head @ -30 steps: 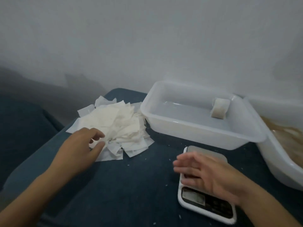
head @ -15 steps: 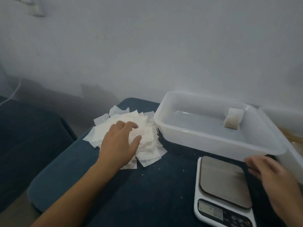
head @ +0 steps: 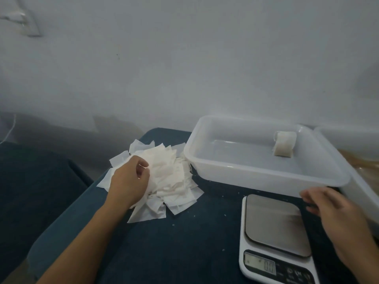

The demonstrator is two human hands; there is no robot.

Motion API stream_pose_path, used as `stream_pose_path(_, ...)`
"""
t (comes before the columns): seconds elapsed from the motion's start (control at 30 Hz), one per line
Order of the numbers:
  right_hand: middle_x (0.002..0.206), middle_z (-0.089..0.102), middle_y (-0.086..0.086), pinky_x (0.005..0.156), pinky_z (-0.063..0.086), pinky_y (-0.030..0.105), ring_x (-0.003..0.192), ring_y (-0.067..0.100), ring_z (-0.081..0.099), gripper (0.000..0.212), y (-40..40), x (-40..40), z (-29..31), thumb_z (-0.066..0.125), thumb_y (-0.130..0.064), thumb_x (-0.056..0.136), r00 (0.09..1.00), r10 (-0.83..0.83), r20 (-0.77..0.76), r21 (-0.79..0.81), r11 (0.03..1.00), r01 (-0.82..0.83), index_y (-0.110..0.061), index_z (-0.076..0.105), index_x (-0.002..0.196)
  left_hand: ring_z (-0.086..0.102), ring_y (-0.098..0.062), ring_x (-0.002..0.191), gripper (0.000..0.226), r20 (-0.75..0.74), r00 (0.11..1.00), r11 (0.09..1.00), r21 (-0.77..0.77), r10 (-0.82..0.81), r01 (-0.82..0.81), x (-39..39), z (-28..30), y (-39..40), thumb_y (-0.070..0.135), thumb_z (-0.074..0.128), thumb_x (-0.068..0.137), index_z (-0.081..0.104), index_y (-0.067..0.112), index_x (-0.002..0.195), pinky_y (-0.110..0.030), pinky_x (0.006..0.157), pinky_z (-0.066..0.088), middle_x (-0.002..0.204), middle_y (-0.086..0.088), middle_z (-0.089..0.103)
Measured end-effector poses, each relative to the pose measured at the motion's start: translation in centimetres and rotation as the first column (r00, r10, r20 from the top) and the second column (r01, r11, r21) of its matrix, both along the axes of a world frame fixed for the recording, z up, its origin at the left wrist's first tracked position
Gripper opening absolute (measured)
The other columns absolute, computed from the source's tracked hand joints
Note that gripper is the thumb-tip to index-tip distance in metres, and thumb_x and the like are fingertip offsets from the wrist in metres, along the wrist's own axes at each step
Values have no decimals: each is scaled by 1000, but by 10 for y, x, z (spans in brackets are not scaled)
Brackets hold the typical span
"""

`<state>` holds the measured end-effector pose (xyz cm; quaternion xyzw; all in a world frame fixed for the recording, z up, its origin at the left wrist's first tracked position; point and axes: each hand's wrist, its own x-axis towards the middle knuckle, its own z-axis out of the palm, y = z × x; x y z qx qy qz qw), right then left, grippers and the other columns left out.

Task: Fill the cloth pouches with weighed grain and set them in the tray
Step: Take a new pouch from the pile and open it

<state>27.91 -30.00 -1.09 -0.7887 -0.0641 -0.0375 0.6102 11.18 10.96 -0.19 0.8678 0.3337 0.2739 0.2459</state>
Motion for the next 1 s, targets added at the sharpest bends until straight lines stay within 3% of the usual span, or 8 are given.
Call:
stream_pose_path(0.13,88,76,-22,75,49,26,91,9,70,32,1,1,-1,59,-27,104,1000,1,-12,3,1000,-1,-47,75,84,57,-15,108,48,-127,992,1000,11,-14,15,4,4,4,50,71,91,51,29,129,-42,96,54,121,11,51)
stream_pose_path(0.3,89,77,-19,78,52,29,82,-4,70,32,0,-1,-1,59,-23,104,999,21,27,22,1000,-21,-43,77,86,59,-9,84,6,-150,988,999,-16,33,-36,16,-2,8,28,56,99,60,27,104,-24,71,43,103,8,68)
stream_pose_path(0.33,89,77,-18,78,52,29,82,-5,70,32,0,-1,-1,59,-23,104,999,25,30,28,999,-26,-43,77,86,56,-6,80,10,-134,989,998,-15,58,-60,17,-2,8,23,51,99,61,27,98,-22,66,38,99,7,69)
stream_pose_path(0.53,89,77,-18,76,51,29,82,-5,69,30,-1,-3,3,60,-25,103,998,52,36,19,998,-53,-43,76,85,63,-5,86,9,190,982,999,-47,-11,20,5,15,-20,27,65,98,62,35,95,-22,73,45,91,24,65)
stream_pose_path(0.7,91,74,-25,73,50,31,81,-9,66,12,1,-13,11,61,-48,94,992,62,111,-71,996,-55,-47,73,95,71,-1,84,15,482,858,943,-168,-177,288,-1,63,-72,30,76,92,68,42,94,-14,66,54,93,19,75)
stream_pose_path(0.8,95,74,-23,74,52,33,85,-6,67,28,2,-21,19,55,-66,84,981,97,170,-95,992,-82,-45,70,97,75,-14,81,21,617,751,725,-403,-236,559,5,84,-110,38,83,81,71,35,98,-22,70,59,93,1,79)
stream_pose_path(0.9,101,75,-17,70,57,26,88,4,72,26,4,-29,27,58,-61,84,963,168,209,-30,986,-166,-46,69,101,76,-19,92,38,685,692,403,-581,-228,707,22,91,-146,39,82,67,72,24,101,-25,73,60,101,-6,79)
stream_pose_path(1.0,109,76,-4,64,60,29,81,17,73,20,5,-34,33,55,-50,97,935,319,152,96,937,-336,-45,72,106,75,-16,93,37,717,658,110,-652,-229,750,44,87,-179,26,77,76,68,14,110,-23,74,60,104,-6,77)
